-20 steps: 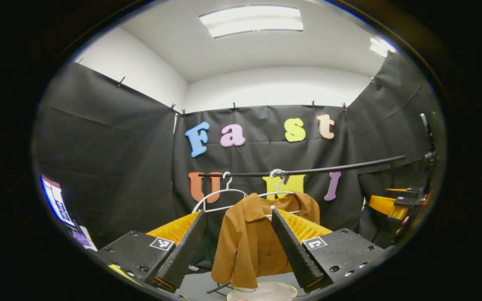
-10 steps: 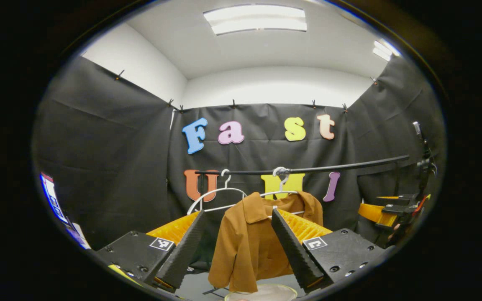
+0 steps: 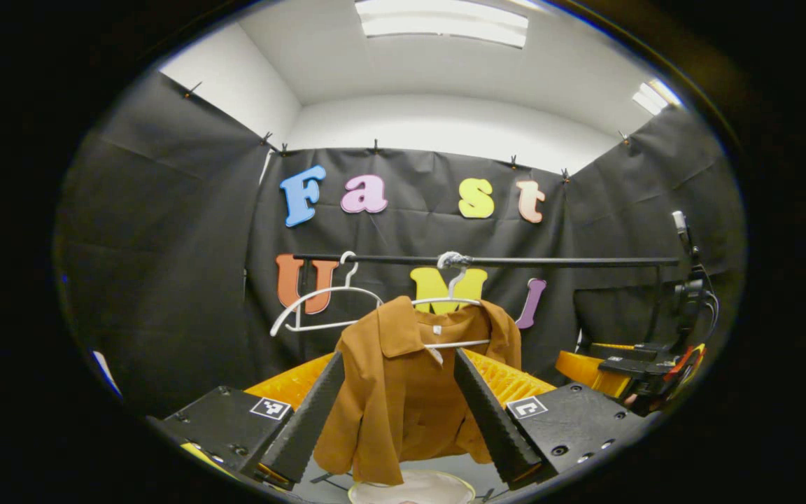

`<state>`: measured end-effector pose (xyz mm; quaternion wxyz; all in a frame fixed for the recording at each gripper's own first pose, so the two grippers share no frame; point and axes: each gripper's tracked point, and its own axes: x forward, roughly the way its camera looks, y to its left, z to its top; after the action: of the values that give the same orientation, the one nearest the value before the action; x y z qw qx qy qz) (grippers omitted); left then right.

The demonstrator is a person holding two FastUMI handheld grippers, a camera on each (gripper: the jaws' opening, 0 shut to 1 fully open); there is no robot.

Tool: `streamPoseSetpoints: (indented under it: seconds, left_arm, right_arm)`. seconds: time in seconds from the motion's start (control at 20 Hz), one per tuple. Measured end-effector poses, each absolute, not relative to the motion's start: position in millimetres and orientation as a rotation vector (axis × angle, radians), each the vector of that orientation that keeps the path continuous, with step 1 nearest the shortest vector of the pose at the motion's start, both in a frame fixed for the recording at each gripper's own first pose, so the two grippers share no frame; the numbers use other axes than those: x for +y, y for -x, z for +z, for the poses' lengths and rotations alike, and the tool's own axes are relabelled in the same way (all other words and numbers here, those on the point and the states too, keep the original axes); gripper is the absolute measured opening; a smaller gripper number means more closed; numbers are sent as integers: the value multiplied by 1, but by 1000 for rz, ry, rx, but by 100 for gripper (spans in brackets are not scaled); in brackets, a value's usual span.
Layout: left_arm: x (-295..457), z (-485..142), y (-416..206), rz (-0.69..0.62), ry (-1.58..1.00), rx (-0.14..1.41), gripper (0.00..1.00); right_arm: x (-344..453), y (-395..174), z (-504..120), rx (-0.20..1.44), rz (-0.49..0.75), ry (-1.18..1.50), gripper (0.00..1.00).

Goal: Grasp the clothes on the hanger with both hands and then place them into the laundry hamper below.

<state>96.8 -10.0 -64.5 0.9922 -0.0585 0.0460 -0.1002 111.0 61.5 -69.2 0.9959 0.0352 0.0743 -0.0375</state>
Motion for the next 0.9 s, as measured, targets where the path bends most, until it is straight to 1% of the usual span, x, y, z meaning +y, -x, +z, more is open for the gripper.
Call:
streamPoseSetpoints:
  seconds: [0.05, 0.1, 0.2, 0.25, 0.3, 0.35, 0.4, 0.45, 0.5, 0.55, 0.6, 0.75, 0.8, 0.85, 0.9]
  left_arm:
    - [-11, -71, -101, -208, 121, 110, 100]
    - [-13, -76, -106, -219, 127, 124, 100]
    - [-19, -84, -114, -249, 148, 145, 97]
    - [-22, -88, -117, -266, 159, 155, 100]
    - [-26, -90, -122, -281, 167, 163, 100]
    - [-29, -95, -125, -295, 173, 176, 96]
    - [-32, -100, -130, -308, 179, 187, 100]
    - [-35, -106, -134, -316, 185, 206, 97]
    - [-37, -111, -139, -318, 196, 227, 96]
    - [-40, -115, -142, -315, 210, 243, 98]
    - [-44, -119, -147, -311, 224, 255, 100]
    - [-55, -132, -162, -296, 258, 286, 100]
    - [-61, -136, -169, -291, 265, 290, 100]
    - [-64, -140, -176, -273, 269, 294, 97]
    - [-67, -146, -183, -253, 271, 303, 100]
  right_arm:
    - [63, -114, -74, 157, -87, -71, 98]
    - [64, -118, -78, 162, -99, -70, 100]
    - [69, -124, -87, 173, -119, -65, 100]
    - [71, -127, -90, 181, -132, -62, 100]
    - [72, -131, -94, 183, -138, -62, 99]
    - [72, -134, -97, 190, -151, -62, 100]
    - [70, -137, -102, 198, -162, -64, 100]
    - [69, -141, -106, 209, -173, -68, 98]
    - [67, -144, -111, 222, -181, -74, 99]
    - [66, -148, -115, 234, -184, -84, 99]
    - [64, -153, -120, 246, -183, -95, 99]
    - [57, -175, -135, 285, -154, -116, 98]
    - [56, -185, -140, 294, -137, -121, 100]
    - [55, -195, -144, 300, -115, -128, 100]
    - [51, -205, -149, 311, -101, -135, 100]
